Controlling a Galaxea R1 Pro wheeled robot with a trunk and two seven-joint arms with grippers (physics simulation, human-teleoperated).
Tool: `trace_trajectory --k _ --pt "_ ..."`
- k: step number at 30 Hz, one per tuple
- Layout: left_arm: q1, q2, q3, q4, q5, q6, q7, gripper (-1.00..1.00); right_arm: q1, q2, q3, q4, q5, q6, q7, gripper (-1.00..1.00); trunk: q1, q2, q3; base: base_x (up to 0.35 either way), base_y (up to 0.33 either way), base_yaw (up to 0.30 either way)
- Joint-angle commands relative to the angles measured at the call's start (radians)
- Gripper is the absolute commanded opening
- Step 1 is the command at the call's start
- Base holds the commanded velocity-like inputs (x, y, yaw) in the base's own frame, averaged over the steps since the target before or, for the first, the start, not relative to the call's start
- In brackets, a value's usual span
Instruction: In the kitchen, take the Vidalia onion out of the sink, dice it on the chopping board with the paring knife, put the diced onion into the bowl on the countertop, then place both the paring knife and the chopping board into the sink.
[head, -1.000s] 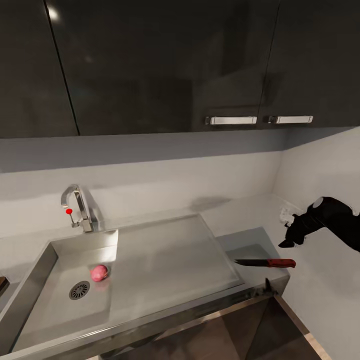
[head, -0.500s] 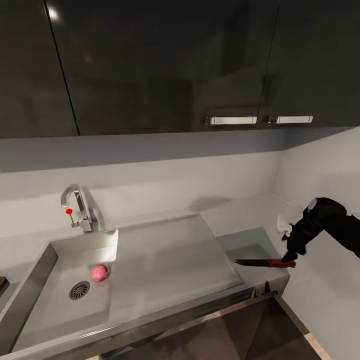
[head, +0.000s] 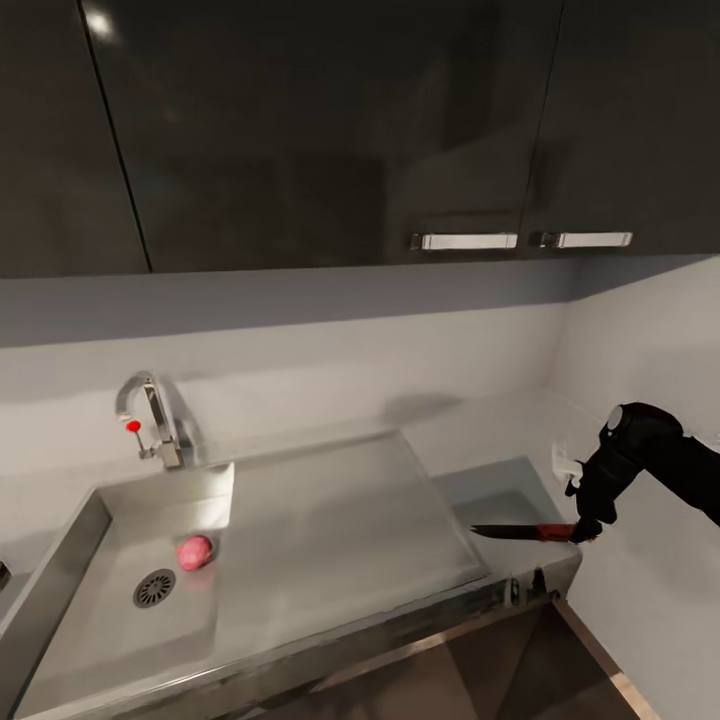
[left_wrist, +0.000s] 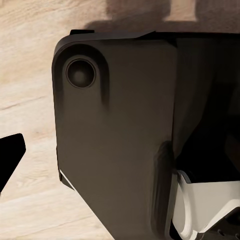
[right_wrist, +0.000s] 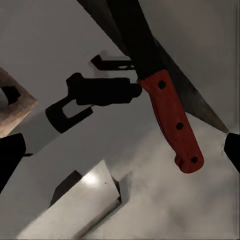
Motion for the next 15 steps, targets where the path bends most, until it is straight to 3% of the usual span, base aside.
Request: trace_trajectory --k 1,6,15 --pt "0.000 0.000 0.001 -0.002 0.001 -0.001 0.000 1.00 -0.001 -0.001 0.005 -0.002 0.002 0.010 0.003 1.00 0.001 -0.001 -0.001 0.276 -0.050 0.000" --pt "0.000 0.001 0.001 -0.002 0.001 -0.001 0.000 1.00 -0.001 -0.008 0.008 -0.001 0.003 0.010 0.004 1.00 0.001 -0.001 -0.001 0.269 -0.085 0.000" --pt "0.000 0.003 0.001 -0.002 0.001 -0.001 0.000 1.00 -0.001 -0.036 0.008 0.001 0.003 0.008 0.005 1.00 0.001 -0.001 -0.001 0.036 -0.012 0.000"
